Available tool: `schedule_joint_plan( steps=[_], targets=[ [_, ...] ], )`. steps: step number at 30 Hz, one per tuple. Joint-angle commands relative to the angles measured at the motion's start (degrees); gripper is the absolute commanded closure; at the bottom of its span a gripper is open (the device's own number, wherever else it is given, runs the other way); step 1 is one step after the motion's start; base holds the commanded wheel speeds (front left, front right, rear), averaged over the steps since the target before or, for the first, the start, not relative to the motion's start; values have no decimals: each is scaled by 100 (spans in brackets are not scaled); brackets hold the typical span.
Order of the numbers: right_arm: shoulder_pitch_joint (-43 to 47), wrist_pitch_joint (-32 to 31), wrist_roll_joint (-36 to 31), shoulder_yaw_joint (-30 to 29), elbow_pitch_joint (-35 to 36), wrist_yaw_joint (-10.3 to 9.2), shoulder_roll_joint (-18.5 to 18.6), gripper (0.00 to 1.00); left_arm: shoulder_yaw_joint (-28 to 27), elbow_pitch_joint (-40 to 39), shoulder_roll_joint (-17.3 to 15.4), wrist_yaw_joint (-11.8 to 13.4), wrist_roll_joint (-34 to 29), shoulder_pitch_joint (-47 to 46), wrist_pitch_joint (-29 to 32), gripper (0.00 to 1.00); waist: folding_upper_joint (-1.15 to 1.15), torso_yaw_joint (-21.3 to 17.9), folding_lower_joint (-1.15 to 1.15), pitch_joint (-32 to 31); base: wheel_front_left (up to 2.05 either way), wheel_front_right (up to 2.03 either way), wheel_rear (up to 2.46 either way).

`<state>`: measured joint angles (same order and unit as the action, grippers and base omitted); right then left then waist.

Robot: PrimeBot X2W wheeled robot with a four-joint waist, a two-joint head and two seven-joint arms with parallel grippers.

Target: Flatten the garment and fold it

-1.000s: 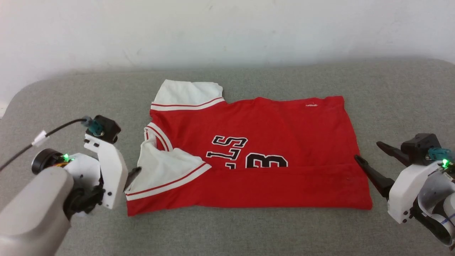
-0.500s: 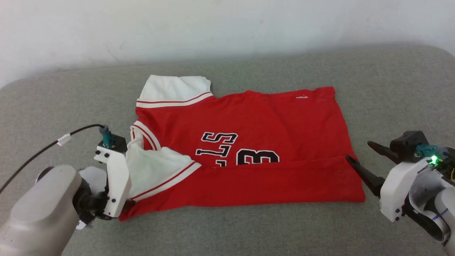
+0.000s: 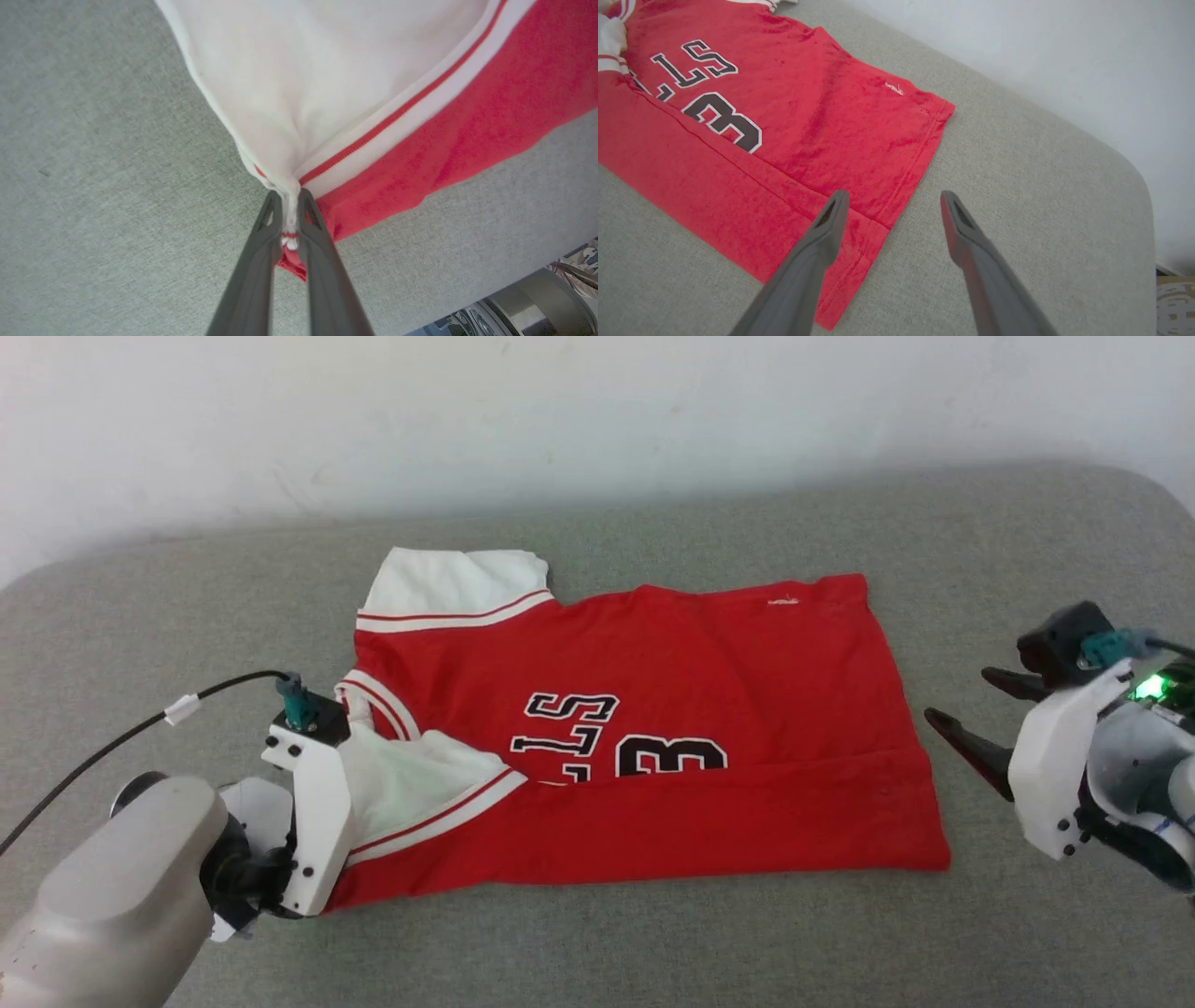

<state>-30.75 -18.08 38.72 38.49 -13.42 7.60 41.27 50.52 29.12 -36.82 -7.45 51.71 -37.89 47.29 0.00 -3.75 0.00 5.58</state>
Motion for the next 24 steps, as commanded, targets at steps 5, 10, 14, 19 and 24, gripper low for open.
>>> schedule_joint_plan(
  steps=[5,10,14,19,24],
  targets=[
    [-442,-1556,745,461,-73,-11,191,0,232,-315,-202,-3,144,-198,-223,100,0,125,0,-56,0,0,0],
    [-619,-2549,1169,679,-581,-11,123,0,380,-469,-240,-3,217,-369,-363,100,0,254,0,94,0,0,0],
    [-582,-2774,1317,731,-1072,-11,-125,0,504,-499,-197,-3,223,-481,-481,100,0,361,0,250,0,0,0],
    [-411,-2630,1352,907,-1503,-11,-482,0,629,-449,-161,-3,271,-589,-616,100,0,426,0,401,0,0,0],
    [-236,-2433,1489,1188,-1626,-11,-659,0,740,-376,-169,-3,350,-659,-736,100,0,434,0,475,0,0,0]
  ],
)
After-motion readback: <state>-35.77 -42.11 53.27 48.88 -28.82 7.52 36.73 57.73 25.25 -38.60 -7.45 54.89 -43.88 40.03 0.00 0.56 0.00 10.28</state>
